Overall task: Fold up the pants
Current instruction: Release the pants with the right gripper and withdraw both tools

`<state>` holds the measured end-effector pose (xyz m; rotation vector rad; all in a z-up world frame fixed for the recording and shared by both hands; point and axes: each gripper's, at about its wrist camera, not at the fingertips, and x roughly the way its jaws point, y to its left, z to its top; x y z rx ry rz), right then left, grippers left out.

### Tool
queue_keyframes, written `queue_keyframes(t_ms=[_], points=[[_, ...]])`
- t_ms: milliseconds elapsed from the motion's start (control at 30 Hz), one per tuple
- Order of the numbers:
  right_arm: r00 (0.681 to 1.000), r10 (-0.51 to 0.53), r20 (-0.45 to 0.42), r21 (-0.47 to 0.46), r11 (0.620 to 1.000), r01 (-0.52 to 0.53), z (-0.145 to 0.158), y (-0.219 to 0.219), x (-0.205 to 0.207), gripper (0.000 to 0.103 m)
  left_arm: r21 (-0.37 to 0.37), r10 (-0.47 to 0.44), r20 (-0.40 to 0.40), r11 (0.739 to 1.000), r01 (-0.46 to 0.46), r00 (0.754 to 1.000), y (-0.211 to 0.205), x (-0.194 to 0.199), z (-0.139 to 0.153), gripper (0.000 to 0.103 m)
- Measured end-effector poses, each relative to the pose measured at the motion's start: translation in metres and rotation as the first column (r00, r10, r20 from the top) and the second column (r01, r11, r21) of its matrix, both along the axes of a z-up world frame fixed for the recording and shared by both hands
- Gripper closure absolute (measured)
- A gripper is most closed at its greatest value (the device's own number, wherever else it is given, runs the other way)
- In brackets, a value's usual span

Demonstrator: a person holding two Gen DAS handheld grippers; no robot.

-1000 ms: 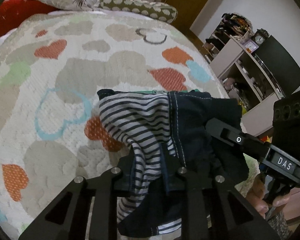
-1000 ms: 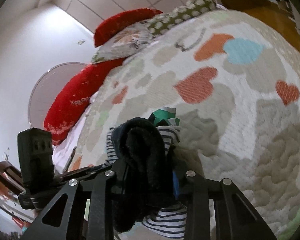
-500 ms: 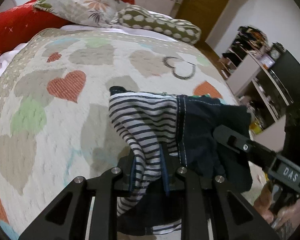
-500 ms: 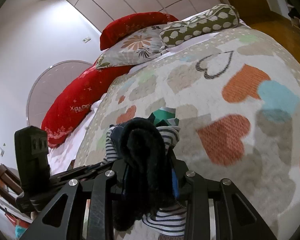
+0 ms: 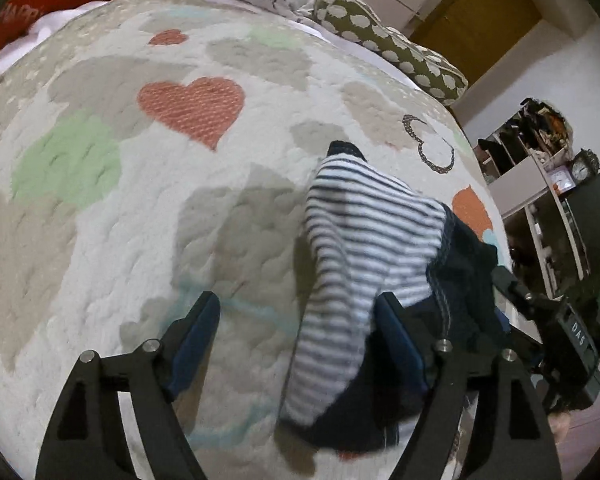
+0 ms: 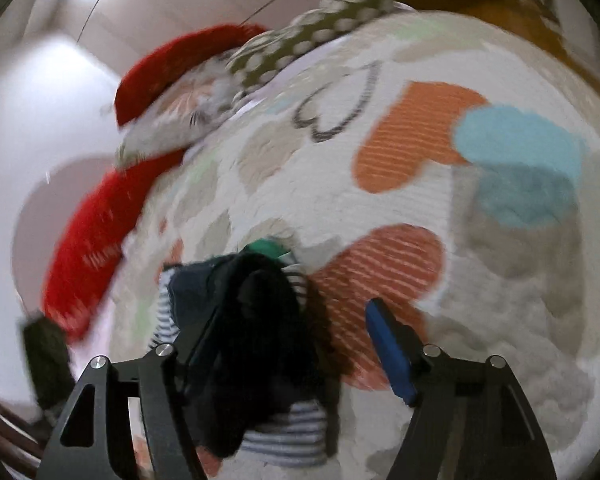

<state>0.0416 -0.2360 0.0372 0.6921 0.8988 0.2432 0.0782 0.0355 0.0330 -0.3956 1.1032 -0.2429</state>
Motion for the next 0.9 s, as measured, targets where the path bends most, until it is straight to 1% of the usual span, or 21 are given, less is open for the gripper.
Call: queue_keyframes(t_ms=[33,100,167,200,233,267,300,367,400,433,467,533,567,633,667,700,800,833,900], points=[[1.000,-0.024,0.005,0.014,1.000,0.024,0.003,-0.007,-0.006,0.028,0.013,0.012,0.000,1.000,-0.012,1.000,0.003,-0.008,0.004,0.024],[0.997,-0.063,0.034,0.004,0.998,0.063,0.013,-0.016,-0.022,0.028,0.041,0.020,0.020,0.999,-0.021,1.000,0.005,-0.023,0.013,0.024],[0.996,-0.066,0.058,0.001,0.998,0.066,0.020,-0.018,-0.039,0.028,0.104,0.030,0.086,0.994,-0.038,0.996,0.005,-0.047,0.026,0.024],[0.996,-0.066,0.068,-0.013,0.998,0.067,0.025,-0.016,-0.052,0.028,0.138,0.037,0.131,0.989,-0.055,0.991,0.003,-0.060,0.034,0.024],[0.995,-0.062,0.078,-0.034,0.997,0.065,0.028,-0.011,-0.062,0.028,0.177,0.044,0.193,0.981,-0.079,0.980,0.000,-0.079,0.044,0.023],[0.995,-0.057,0.086,-0.049,0.997,0.061,0.030,-0.008,-0.070,0.028,0.198,0.047,0.230,0.976,-0.094,0.972,-0.002,-0.089,0.050,0.022],[0.994,-0.046,0.097,-0.084,0.995,0.054,0.033,0.000,-0.082,0.028,0.227,0.053,0.275,0.967,-0.118,0.960,-0.005,-0.103,0.057,0.020],[0.994,-0.026,0.105,-0.144,0.989,0.041,0.035,0.013,-0.101,0.028,0.283,0.070,0.373,0.941,-0.186,0.925,-0.010,-0.132,0.071,0.018],[0.994,-0.013,0.109,-0.176,0.984,0.032,0.037,0.021,-0.111,0.028,0.301,0.079,0.419,0.928,-0.220,0.905,-0.012,-0.146,0.078,0.013],[0.993,-0.001,0.116,-0.207,0.978,0.025,0.038,0.028,-0.121,0.028,0.313,0.084,0.475,0.914,-0.257,0.876,-0.014,-0.164,0.086,0.004],[0.992,0.007,0.124,-0.232,0.972,0.022,0.039,0.033,-0.130,0.028,0.312,0.085,0.504,0.910,-0.273,0.859,-0.014,-0.173,0.091,0.000],[0.990,0.016,0.142,-0.291,0.956,0.026,0.042,0.043,-0.149,0.028,0.284,0.085,0.571,0.913,-0.294,0.816,-0.012,-0.196,0.104,0.000],[0.989,0.016,0.148,-0.306,0.952,0.031,0.043,0.046,-0.157,0.028,0.264,0.086,0.597,0.918,-0.296,0.798,-0.009,-0.204,0.111,0.000],[0.988,0.005,0.151,-0.319,0.947,0.044,0.045,0.048,-0.171,0.028,0.221,0.088,0.630,0.932,-0.287,0.772,-0.001,-0.217,0.120,0.000],[0.989,0.002,0.151,-0.317,0.947,0.046,0.045,0.048,-0.176,0.028,0.214,0.091,0.625,0.935,-0.282,0.775,-0.001,-0.216,0.123,0.000],[0.989,-0.004,0.149,-0.315,0.948,0.051,0.046,0.048,-0.181,0.028,0.212,0.092,0.603,0.939,-0.271,0.792,0.000,-0.215,0.125,0.000],[0.989,-0.015,0.146,-0.348,0.935,0.066,0.048,0.050,-0.189,0.028,0.205,0.081,0.493,0.957,-0.206,0.866,0.002,-0.207,0.120,0.000],[0.989,-0.012,0.150,-0.362,0.930,0.066,0.049,0.052,-0.192,0.028,0.211,0.082,0.474,0.956,-0.204,0.876,0.000,-0.206,0.116,0.000],[0.988,-0.001,0.152,-0.408,0.911,0.063,0.049,0.058,-0.196,0.028,0.254,0.074,0.446,0.945,-0.205,0.892,-0.005,-0.205,0.106,0.000]])
